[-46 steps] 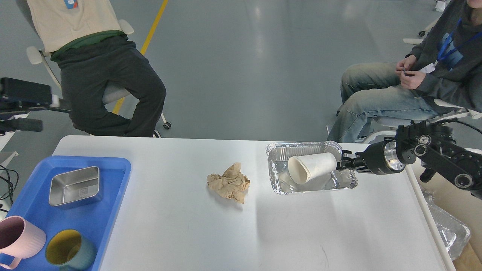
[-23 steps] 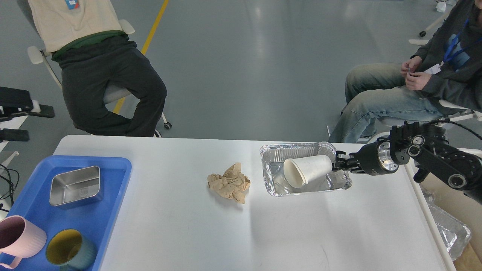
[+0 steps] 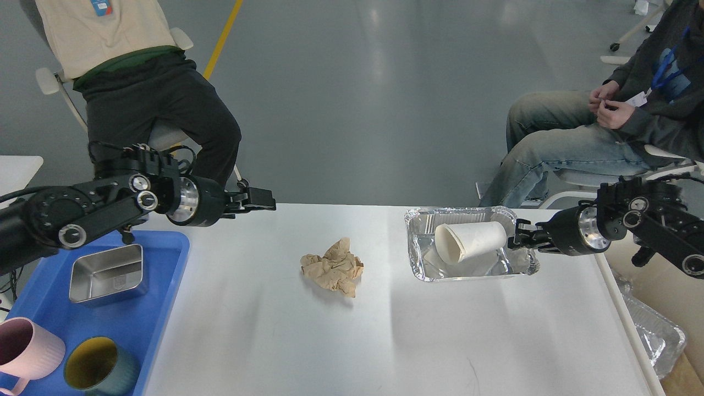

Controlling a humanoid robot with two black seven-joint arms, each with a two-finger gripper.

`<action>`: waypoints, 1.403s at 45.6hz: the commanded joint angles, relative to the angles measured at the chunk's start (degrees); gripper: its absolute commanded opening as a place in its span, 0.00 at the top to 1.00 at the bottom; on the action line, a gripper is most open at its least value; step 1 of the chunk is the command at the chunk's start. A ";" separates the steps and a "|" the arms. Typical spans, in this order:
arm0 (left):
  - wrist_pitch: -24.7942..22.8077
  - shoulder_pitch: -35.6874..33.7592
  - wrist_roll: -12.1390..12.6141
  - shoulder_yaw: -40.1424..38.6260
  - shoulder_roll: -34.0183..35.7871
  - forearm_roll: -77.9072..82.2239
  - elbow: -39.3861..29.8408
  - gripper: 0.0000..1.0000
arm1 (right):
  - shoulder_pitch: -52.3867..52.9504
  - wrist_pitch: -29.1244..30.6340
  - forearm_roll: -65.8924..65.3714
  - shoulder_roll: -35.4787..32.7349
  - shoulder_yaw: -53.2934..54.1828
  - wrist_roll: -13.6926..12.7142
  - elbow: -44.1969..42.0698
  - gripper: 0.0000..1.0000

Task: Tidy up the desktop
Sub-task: 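Reach the left gripper to the crumpled brown paper and grasp it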

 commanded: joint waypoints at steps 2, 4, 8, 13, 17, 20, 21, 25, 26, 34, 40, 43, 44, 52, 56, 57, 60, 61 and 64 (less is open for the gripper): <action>1.08 2.81 -0.12 0.16 -11.86 6.35 8.12 0.03 | -0.19 0.00 0.00 -0.66 0.18 0.22 -0.12 1.00; 1.60 3.43 -0.21 0.16 -14.32 8.38 9.18 0.03 | -0.28 0.00 0.00 -0.58 0.18 0.22 -0.12 1.00; 2.48 5.10 -0.21 0.25 -18.45 11.72 11.55 0.03 | -0.98 0.00 0.00 -0.66 0.27 0.22 -0.12 1.00; 3.01 6.33 -0.21 0.34 -23.29 14.80 15.15 0.03 | -1.34 -0.09 0.00 -0.93 0.27 0.30 0.06 1.00; 3.01 6.77 -0.21 1.04 -24.96 15.51 16.56 0.03 | -1.60 -0.17 0.00 -0.93 0.27 0.30 0.06 1.00; 3.45 6.95 -0.21 2.36 -26.19 15.51 17.88 0.03 | -1.69 -0.26 0.00 -0.93 0.27 0.30 0.06 1.00; 3.71 7.03 -0.21 2.80 -26.55 15.51 18.23 0.03 | -1.69 -0.26 0.09 -0.93 0.27 0.30 0.06 1.00; 5.38 7.04 -0.21 4.90 -27.78 15.51 18.76 0.03 | -1.78 -0.26 0.09 -0.93 0.35 0.30 0.15 1.00; 5.82 7.04 -0.21 5.43 -28.13 15.51 19.02 0.03 | -1.86 -0.26 0.09 -0.93 0.35 0.30 0.15 1.00; 9.34 7.04 -0.38 8.33 -31.64 15.33 22.45 0.03 | -2.21 -0.44 0.09 -0.84 0.35 0.30 0.41 1.00; 11.10 7.56 -0.38 8.95 -33.93 15.33 25.35 0.03 | -2.22 -0.52 0.26 -0.84 0.44 0.30 0.50 1.00; 11.36 7.56 -0.21 9.13 -34.72 15.42 26.32 0.03 | -2.30 -0.53 0.62 -0.84 0.44 0.30 0.50 1.00; 11.36 7.65 -0.21 9.30 -34.90 15.42 26.49 0.03 | -2.48 -0.53 0.79 -0.84 0.44 0.39 0.50 1.00; 11.36 7.91 -0.03 10.62 -36.22 15.33 27.20 0.04 | -3.00 -0.53 0.88 -0.84 0.88 0.39 0.67 1.00; 11.36 7.91 0.14 11.06 -36.66 15.33 27.29 0.07 | -3.44 -0.53 0.88 -0.84 1.58 0.39 0.76 1.00; 11.36 7.91 0.23 11.32 -36.83 15.33 27.29 0.08 | -3.62 -0.53 0.88 -0.84 1.84 0.39 0.76 1.00; 11.36 7.91 0.76 11.76 -36.92 15.33 27.29 0.13 | -4.15 -0.53 0.88 -0.93 2.37 0.39 0.85 1.00; 11.36 7.91 0.85 11.85 -36.92 15.33 27.29 0.16 | -4.24 -0.53 0.88 -0.93 2.46 0.39 0.85 1.00; 11.10 7.91 0.94 11.85 -36.92 15.42 27.29 0.24 | -4.32 -0.53 0.88 -0.93 2.64 0.39 0.85 1.00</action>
